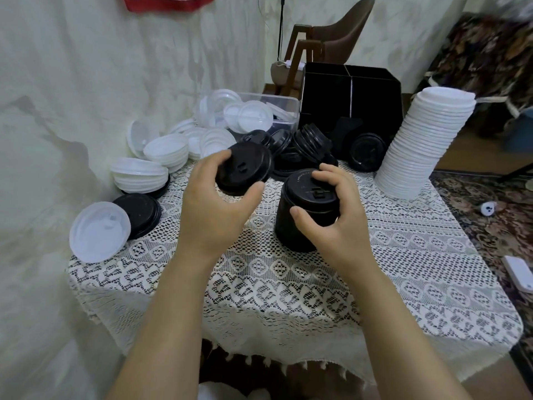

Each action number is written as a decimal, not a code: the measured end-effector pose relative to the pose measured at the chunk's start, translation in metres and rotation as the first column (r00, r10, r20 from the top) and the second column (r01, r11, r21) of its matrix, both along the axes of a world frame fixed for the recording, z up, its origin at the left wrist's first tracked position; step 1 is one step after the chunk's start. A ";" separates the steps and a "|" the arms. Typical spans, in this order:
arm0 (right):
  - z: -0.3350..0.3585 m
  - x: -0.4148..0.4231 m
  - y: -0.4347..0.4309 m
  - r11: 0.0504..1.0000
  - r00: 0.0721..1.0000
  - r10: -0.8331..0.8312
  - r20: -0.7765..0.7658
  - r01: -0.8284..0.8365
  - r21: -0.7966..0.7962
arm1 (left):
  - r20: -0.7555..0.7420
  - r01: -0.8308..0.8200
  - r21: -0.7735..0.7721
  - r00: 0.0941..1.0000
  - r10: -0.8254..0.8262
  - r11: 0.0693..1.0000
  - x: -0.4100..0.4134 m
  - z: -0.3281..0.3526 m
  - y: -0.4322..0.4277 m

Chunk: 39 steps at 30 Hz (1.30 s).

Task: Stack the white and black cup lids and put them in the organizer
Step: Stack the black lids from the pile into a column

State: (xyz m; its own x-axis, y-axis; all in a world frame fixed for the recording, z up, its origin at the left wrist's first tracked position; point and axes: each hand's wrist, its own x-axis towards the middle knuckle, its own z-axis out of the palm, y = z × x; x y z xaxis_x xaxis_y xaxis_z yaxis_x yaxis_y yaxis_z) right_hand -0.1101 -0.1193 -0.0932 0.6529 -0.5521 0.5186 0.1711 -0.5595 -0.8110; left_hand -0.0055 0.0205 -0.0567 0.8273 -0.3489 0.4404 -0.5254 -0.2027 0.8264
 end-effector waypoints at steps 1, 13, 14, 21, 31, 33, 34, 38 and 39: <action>0.000 0.000 0.000 1.000 1.000 -0.003 0.000 0.003 0.007 | 0.016 0.033 -0.034 0.999 -0.033 0.999 -0.004 0.005 -0.002; 0.001 -0.003 0.004 0.981 1.000 0.021 0.016 -0.023 0.195 | 0.076 0.259 0.150 0.959 -0.272 0.954 -0.036 0.013 -0.031; 0.000 -0.003 0.004 0.981 1.000 0.017 0.012 -0.019 0.195 | 0.069 0.257 0.164 0.960 -0.271 0.952 -0.036 0.012 -0.032; -0.002 0.001 0.003 0.979 1.000 0.019 0.020 -0.022 0.201 | 0.013 0.285 0.219 0.956 -0.295 0.933 -0.036 0.007 -0.035; -0.007 0.003 0.001 0.998 0.998 0.004 0.055 -0.007 0.061 | 0.010 0.286 0.260 0.954 -0.299 0.922 -0.037 0.003 -0.036; -0.007 0.003 0.001 0.999 0.998 0.000 0.063 -0.003 0.044 | 0.010 0.287 0.264 0.954 -0.300 0.921 -0.036 0.002 -0.036; -0.007 0.003 0.001 0.999 0.998 -0.001 0.064 -0.003 0.048 | 0.008 0.289 0.264 0.953 -0.302 0.920 -0.036 0.001 -0.036; -0.007 0.003 0.003 0.997 0.998 -0.004 0.057 0.000 0.074 | -0.013 0.298 0.239 0.953 -0.303 0.924 -0.037 -0.002 -0.037; -0.007 0.003 0.003 0.996 0.998 -0.002 0.056 -0.003 0.084 | -0.027 0.305 0.221 0.951 -0.307 0.926 -0.037 -0.003 -0.037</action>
